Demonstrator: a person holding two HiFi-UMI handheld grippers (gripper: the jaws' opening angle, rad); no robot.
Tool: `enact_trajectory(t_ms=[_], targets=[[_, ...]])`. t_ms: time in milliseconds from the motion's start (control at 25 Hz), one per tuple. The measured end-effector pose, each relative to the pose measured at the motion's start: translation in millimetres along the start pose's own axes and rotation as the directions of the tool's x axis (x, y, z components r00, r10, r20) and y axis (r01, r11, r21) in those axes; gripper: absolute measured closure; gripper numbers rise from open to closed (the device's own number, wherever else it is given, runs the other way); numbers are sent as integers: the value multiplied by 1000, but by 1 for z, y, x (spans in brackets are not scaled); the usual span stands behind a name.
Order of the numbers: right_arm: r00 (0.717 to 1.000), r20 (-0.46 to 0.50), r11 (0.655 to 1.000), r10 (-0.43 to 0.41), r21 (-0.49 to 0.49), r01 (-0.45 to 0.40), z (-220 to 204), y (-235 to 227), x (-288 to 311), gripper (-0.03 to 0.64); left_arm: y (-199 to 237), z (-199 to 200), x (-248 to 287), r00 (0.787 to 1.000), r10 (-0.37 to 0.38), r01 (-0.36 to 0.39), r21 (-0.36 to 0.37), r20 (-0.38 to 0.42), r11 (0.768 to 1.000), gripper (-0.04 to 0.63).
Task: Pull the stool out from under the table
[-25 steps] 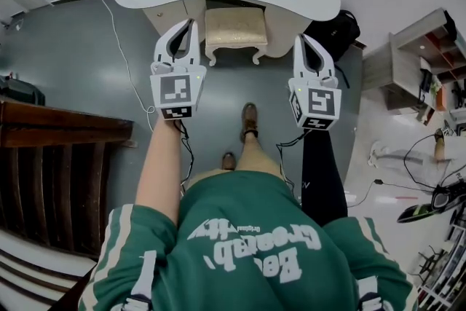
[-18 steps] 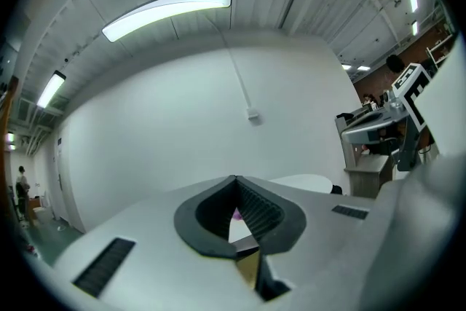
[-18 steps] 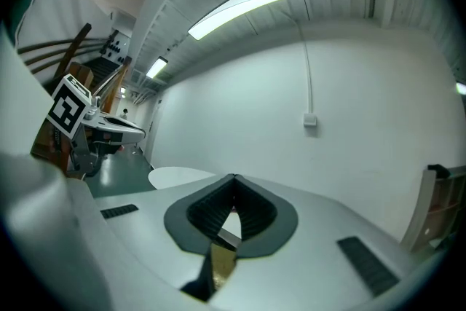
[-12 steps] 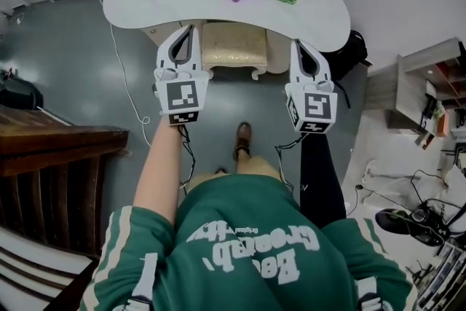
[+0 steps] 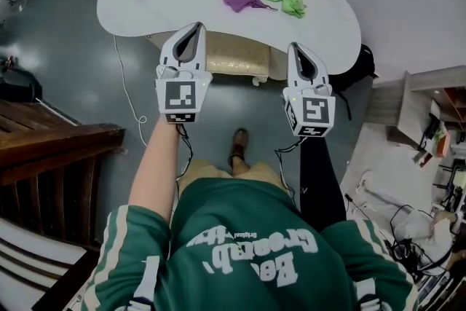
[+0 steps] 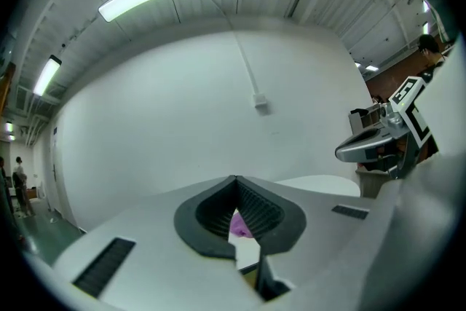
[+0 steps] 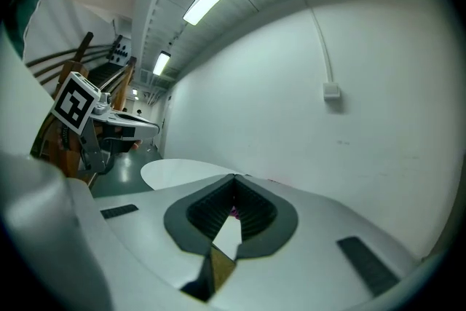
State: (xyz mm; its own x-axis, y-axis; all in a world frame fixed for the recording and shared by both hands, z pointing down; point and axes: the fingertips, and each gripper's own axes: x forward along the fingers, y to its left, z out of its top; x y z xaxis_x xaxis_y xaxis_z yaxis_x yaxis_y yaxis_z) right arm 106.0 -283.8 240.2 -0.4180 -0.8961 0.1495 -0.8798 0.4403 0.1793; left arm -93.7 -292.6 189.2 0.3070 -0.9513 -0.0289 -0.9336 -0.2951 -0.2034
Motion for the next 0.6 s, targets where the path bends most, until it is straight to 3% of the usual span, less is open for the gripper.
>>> enact_trajectory(t_ms=[320, 600], targets=[[1000, -22, 1000, 8, 14, -8, -29, 7, 28, 609, -4, -33, 22, 998, -56, 56, 55, -14, 997, 581], [997, -77, 998, -26, 47, 30, -77, 17, 62, 609, 8, -90, 41, 996, -69, 69, -11, -53, 998, 581]])
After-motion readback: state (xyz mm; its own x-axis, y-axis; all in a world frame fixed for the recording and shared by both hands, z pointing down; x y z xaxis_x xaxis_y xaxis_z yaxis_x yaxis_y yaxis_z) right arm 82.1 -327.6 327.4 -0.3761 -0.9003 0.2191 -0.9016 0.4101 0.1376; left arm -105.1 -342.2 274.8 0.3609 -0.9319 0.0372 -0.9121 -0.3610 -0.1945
